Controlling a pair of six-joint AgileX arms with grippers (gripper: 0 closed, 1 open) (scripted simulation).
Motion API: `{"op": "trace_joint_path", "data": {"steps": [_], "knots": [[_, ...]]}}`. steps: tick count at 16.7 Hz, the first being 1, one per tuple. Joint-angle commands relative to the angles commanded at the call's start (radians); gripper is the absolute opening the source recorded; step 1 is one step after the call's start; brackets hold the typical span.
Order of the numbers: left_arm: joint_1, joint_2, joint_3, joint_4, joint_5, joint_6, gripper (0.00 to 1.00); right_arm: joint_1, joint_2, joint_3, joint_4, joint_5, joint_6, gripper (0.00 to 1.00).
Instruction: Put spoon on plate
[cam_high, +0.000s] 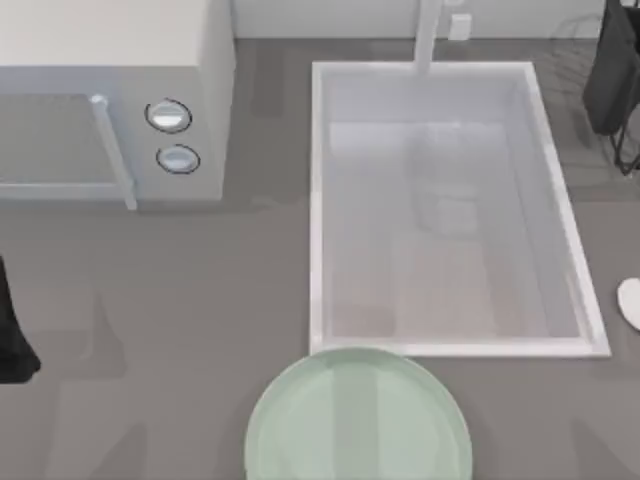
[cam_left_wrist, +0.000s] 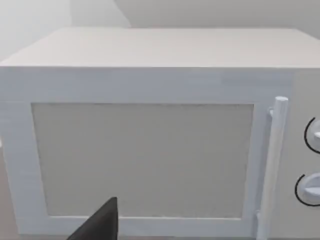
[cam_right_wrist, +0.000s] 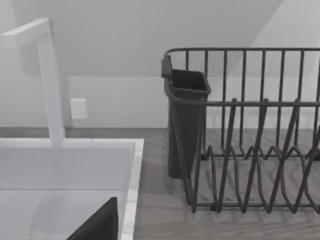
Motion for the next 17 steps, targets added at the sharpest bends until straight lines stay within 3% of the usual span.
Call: {"op": "trace_joint_path", "data": {"steps": [7,17], "knots": [[0.0,0.0,0.0,0.0,0.0,0.0,1.0,-0.005,0.161,0.132,-0.134,0.002,-0.035,1.0],[0.0,0.0,0.0,0.0,0.0,0.0,1.0,-0.018,1.042,0.659,-0.724,-0.003,-0.173,1.0]]}}
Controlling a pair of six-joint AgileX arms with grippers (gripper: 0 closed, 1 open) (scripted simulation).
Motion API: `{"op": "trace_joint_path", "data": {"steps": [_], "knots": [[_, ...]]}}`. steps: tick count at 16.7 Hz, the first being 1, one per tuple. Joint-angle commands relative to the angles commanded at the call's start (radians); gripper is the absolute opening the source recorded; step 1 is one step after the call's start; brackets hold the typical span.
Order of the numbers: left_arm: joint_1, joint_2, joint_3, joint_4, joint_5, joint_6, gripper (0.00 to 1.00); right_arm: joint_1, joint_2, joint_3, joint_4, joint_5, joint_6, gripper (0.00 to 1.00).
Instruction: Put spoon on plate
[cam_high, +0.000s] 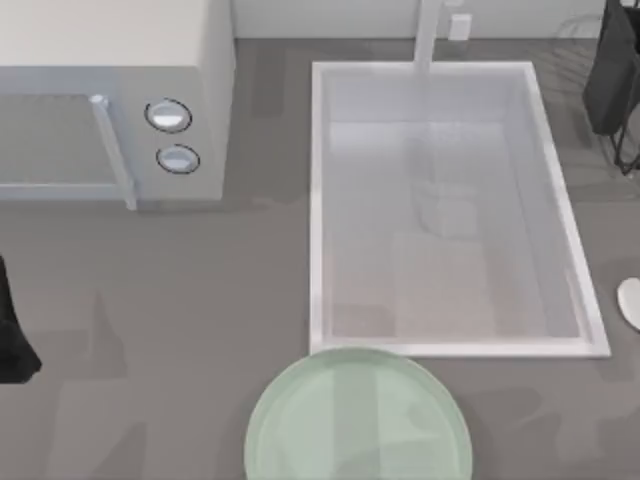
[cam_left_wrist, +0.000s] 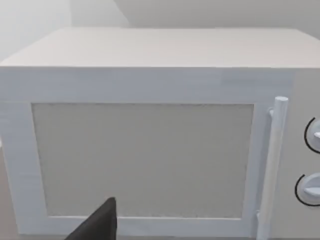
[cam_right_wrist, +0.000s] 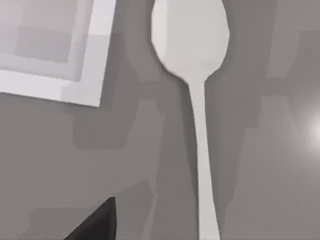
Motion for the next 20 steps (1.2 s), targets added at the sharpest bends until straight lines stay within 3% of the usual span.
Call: {"op": "trace_joint_path", "data": {"steps": [9,16,20], "knots": [[0.0,0.0,0.0,0.0,0.0,0.0,1.0,-0.008,0.458,0.316,-0.321,0.004,-0.083,1.0],[0.0,0.0,0.0,0.0,0.0,0.0,1.0,-0.005,0.47,0.308,-0.307,0.004,-0.082,1.0],[0.0,0.0,0.0,0.0,0.0,0.0,1.0,-0.006,0.544,0.224,-0.147,0.004,-0.08,1.0]]}}
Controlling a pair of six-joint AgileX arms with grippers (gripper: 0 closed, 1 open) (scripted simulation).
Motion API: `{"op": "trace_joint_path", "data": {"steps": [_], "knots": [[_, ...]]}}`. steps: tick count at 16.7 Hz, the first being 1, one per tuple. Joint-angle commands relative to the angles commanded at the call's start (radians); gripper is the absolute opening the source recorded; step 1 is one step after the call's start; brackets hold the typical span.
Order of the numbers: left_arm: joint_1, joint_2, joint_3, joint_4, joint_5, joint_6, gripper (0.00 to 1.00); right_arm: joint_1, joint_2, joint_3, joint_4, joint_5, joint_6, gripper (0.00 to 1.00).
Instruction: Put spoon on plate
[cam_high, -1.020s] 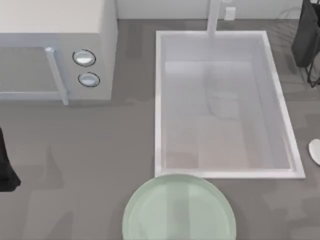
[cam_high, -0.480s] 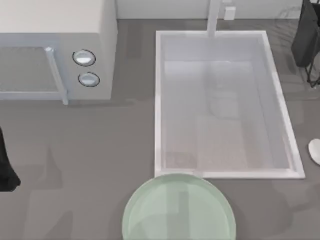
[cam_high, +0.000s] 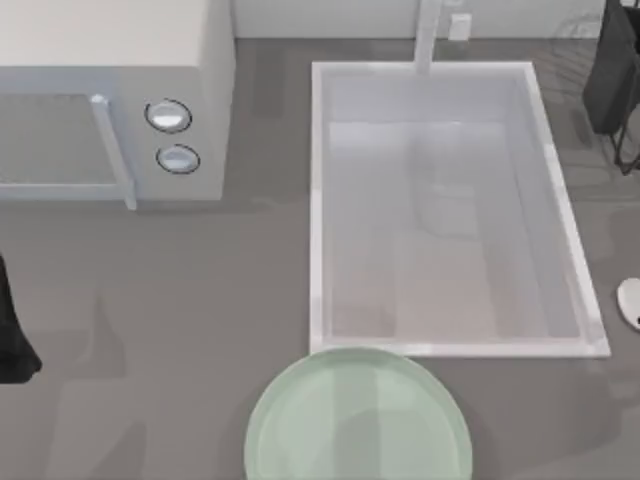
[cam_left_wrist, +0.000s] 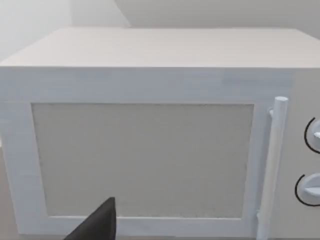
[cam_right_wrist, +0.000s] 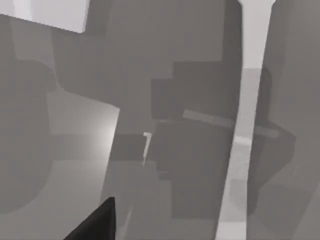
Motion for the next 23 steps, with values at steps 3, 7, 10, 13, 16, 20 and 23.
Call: {"op": "trace_joint_path", "data": {"steps": [3,7,10,13,16,20,23], "knots": [[0.0,0.0,0.0,0.0,0.0,0.0,1.0,0.0,0.075,-0.086,0.173,0.0,0.001,1.0],[0.0,0.0,0.0,0.0,0.0,0.0,1.0,0.0,0.128,-0.143,0.268,0.0,0.002,1.0],[0.0,0.0,0.0,0.0,0.0,0.0,1.0,0.0,0.128,-0.143,0.268,0.0,0.002,1.0],[0.0,0.0,0.0,0.0,0.0,0.0,1.0,0.0,0.128,-0.143,0.268,0.0,0.002,0.77],[0.0,0.0,0.0,0.0,0.0,0.0,1.0,0.0,0.128,-0.143,0.268,0.0,0.002,0.55],[0.0,0.0,0.0,0.0,0.0,0.0,1.0,0.0,0.128,-0.143,0.268,0.0,0.002,0.25],[0.0,0.0,0.0,0.0,0.0,0.0,1.0,0.0,0.128,-0.143,0.268,0.0,0.002,0.02]]}}
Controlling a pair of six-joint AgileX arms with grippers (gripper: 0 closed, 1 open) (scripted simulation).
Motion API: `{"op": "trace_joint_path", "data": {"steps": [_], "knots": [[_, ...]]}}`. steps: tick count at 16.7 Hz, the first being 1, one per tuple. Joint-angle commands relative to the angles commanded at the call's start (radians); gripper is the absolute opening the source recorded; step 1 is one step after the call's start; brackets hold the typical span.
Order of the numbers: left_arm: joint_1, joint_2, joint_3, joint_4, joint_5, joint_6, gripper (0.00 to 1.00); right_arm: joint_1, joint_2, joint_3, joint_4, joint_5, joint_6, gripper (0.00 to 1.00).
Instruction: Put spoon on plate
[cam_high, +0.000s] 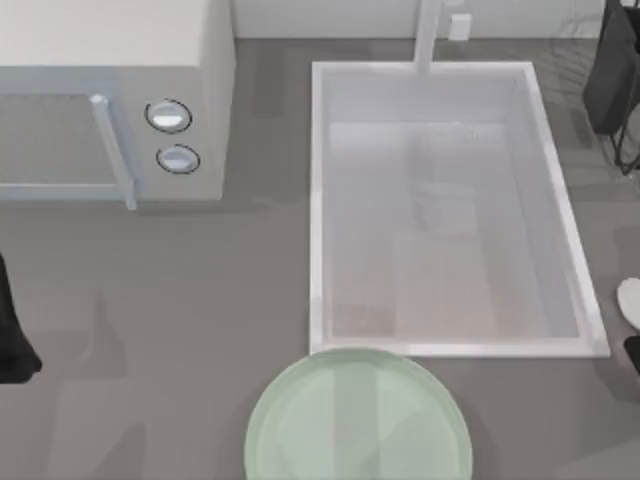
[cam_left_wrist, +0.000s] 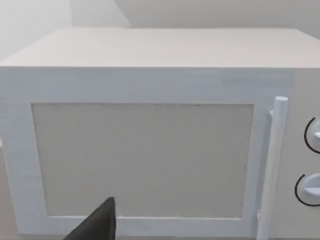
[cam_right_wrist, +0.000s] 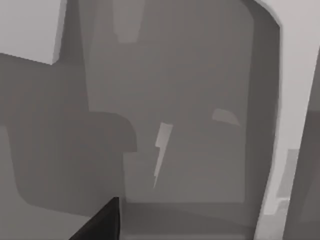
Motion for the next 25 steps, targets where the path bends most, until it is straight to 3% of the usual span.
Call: {"op": "trace_joint_path", "data": {"steps": [8,13,19,25], "knots": [[0.0,0.0,0.0,0.0,0.0,0.0,1.0,0.0,0.0,0.0,0.0,0.0,0.0,0.0],[0.0,0.0,0.0,0.0,0.0,0.0,1.0,-0.002,-0.091,0.088,-0.137,-0.01,-0.006,0.0],[0.0,0.0,0.0,0.0,0.0,0.0,1.0,-0.005,-0.201,0.262,-0.447,-0.01,-0.01,0.0],[0.0,0.0,0.0,0.0,0.0,0.0,1.0,-0.004,-0.232,0.298,-0.496,-0.011,-0.007,0.0]]}}
